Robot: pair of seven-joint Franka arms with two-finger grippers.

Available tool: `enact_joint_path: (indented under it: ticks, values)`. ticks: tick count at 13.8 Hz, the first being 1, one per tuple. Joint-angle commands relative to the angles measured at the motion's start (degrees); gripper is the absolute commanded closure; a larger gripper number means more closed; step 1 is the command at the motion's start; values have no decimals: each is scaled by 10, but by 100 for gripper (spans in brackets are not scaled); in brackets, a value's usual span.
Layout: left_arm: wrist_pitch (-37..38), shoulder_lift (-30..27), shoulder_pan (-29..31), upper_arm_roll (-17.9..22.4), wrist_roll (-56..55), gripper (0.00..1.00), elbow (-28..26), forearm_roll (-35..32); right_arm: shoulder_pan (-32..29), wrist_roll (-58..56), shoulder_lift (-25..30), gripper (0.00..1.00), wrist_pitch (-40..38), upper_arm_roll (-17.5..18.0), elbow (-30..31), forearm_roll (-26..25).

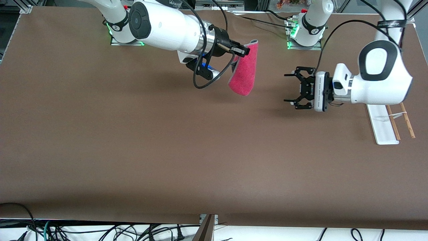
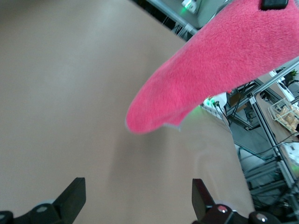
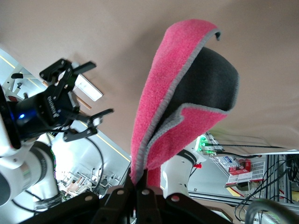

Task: Pass towel and hang on rack
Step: 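Carry the towel toward the middle while the left gripper approaches, then grasp the hanging towel with the left gripper below the right gripper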

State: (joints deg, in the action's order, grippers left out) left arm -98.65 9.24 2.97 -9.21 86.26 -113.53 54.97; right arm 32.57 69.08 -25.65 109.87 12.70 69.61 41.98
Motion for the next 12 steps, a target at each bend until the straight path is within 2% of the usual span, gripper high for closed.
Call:
enact_joint_path:
  ticks: [1, 3, 6, 10, 12]
  values:
    - [-78, -19, -2, -41, 78, 0, -51, 68, 9, 25, -7, 100, 15, 1, -18, 5]
    - [-137, -20, -2, -83, 106, 0, -72, 112, 11, 25, -7, 100, 15, 1, -18, 5]
    - [-187, -24, -1, -123, 143, 0, -101, 166, 11, 25, -8, 100, 15, 1, -18, 4]
    - [-211, -28, -2, -136, 174, 0, -129, 192, 13, 26, -12, 100, 15, 0, -18, 2]
    - [-211, -33, -2, -150, 207, 2, -138, 238, 13, 27, -12, 100, 17, 0, -18, -4]
